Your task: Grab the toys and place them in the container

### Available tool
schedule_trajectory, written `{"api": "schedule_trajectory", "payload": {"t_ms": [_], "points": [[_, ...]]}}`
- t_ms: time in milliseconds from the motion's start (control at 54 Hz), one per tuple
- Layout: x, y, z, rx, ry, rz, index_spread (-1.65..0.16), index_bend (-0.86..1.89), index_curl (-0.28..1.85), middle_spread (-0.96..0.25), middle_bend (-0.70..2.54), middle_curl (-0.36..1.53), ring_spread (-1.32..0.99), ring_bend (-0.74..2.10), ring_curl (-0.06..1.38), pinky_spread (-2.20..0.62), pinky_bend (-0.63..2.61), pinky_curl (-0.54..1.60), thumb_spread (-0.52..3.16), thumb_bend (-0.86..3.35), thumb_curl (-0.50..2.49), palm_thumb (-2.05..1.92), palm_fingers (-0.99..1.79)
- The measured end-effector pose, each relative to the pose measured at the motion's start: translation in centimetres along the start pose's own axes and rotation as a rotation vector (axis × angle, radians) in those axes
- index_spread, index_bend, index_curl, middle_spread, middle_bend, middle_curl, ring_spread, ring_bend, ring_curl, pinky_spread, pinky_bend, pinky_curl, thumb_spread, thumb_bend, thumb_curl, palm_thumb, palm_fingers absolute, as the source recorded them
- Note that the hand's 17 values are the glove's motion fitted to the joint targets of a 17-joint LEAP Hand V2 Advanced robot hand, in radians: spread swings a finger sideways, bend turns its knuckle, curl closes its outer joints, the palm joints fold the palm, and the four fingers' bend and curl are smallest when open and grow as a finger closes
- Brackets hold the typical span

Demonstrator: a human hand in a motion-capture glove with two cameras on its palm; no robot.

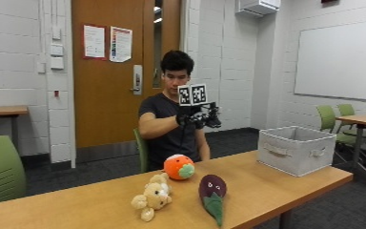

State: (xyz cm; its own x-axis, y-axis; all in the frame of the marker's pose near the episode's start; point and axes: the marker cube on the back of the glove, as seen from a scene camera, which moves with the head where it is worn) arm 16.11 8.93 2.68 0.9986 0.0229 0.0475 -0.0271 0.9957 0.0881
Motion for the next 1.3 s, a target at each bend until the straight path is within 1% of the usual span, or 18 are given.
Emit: {"api": "schedule_trajectory", "payload": {"t_ms": [148,352,482,574,593,630,704,797,908,927,1019,1056,1075,1093,1112,1149,1223,1297], "points": [[5.6,2.2,4.8,-0.051,0.027,0.059,-0.27,0.19,0.36,-0.15,0.20,0.32,-0.39,0.21,0.21,-0.16,0.37,0.30,1.02,-0.12,0.02,-0.18,0.13],[9.1,3.7,12.0,-0.151,0.007,0.096,-0.28,0.19,0.38,-0.16,0.19,0.34,-0.40,0.19,0.23,-0.16,0.36,0.32,1.01,-0.11,0.03,-0.17,0.12],[10.4,4.5,16.4,-0.275,-0.004,0.123,-0.28,0.19,0.40,-0.16,0.19,0.35,-0.40,0.18,0.24,-0.17,0.38,0.33,1.01,-0.10,0.04,-0.15,0.08],[11.0,5.1,17.3,-0.290,-0.035,0.130,-0.29,0.24,0.42,-0.16,0.17,0.35,-0.36,0.11,0.22,-0.14,0.43,0.35,1.00,-0.08,0.07,-0.10,-0.01],[11.1,5.0,17.4,-0.291,-0.035,0.131,-0.29,0.22,0.42,-0.16,0.19,0.35,-0.37,0.15,0.22,-0.15,0.42,0.35,1.00,-0.09,0.07,-0.13,0.01],[11.2,5.0,17.4,-0.298,-0.032,0.132,-0.30,0.26,0.43,-0.16,0.17,0.35,-0.35,0.11,0.20,-0.13,0.45,0.36,1.00,-0.07,0.08,-0.10,-0.02],[11.0,5.3,17.5,-0.307,-0.014,0.139,-0.32,0.40,0.46,-0.16,0.13,0.33,-0.32,0.11,0.18,-0.09,0.52,0.37,1.01,-0.05,0.10,-0.05,0.03],[10.6,5.1,17.3,-0.298,0.025,0.148,-0.34,0.64,0.54,-0.14,0.13,0.30,-0.30,0.16,0.17,-0.08,0.56,0.37,1.05,-0.01,0.14,0.01,0.17],[9.9,5.3,16.6,-0.218,0.068,0.134,-0.33,0.74,0.61,-0.13,0.22,0.32,-0.31,0.30,0.20,-0.11,0.49,0.35,1.17,0.06,0.19,0.16,0.40],[9.8,5.5,16.4,-0.197,0.075,0.129,-0.33,0.75,0.62,-0.14,0.26,0.33,-0.32,0.34,0.21,-0.13,0.48,0.35,1.19,0.10,0.21,0.21,0.50],[9.3,5.8,16.0,-0.126,0.088,0.093,-0.33,0.72,0.66,-0.20,0.40,0.38,-0.38,0.48,0.24,-0.18,0.44,0.34,1.26,0.18,0.26,0.37,0.69],[9.3,5.6,15.8,-0.118,0.090,0.078,-0.33,0.61,0.65,-0.26,0.51,0.41,-0.44,0.60,0.28,-0.23,0.52,0.35,1.25,0.21,0.30,0.44,0.94],[9.3,5.4,15.8,-0.117,0.091,0.073,-0.34,0.58,0.65,-0.27,0.52,0.42,-0.45,0.63,0.27,-0.26,0.53,0.34,1.24,0.22,0.31,0.46,0.98],[9.3,5.3,15.8,-0.118,0.090,0.071,-0.34,0.60,0.67,-0.27,0.49,0.41,-0.44,0.59,0.26,-0.24,0.47,0.32,1.27,0.21,0.31,0.45,0.83],[9.3,5.2,15.8,-0.121,0.089,0.071,-0.34,0.56,0.68,-0.29,0.54,0.44,-0.46,0.68,0.32,-0.28,0.57,0.37,1.23,0.22,0.33,0.49,0.97],[9.2,4.8,15.9,-0.137,0.082,0.077,-0.34,0.49,0.69,-0.32,0.57,0.45,-0.48,0.72,0.33,-0.34,0.64,0.38,1.17,0.24,0.37,0.55,1.07],[9.3,3.9,15.9,-0.181,0.071,0.094,-0.36,0.44,0.74,-0.35,0.65,0.49,-0.49,0.85,0.39,-0.39,0.65,0.39,1.06,0.25,0.43,0.62,1.15],[9.6,2.7,15.3,-0.207,0.046,0.116,-0.37,0.41,0.79,-0.38,0.71,0.53,-0.48,0.92,0.43,-0.43,0.68,0.40,0.97,0.25,0.48,0.65,1.15]]}}
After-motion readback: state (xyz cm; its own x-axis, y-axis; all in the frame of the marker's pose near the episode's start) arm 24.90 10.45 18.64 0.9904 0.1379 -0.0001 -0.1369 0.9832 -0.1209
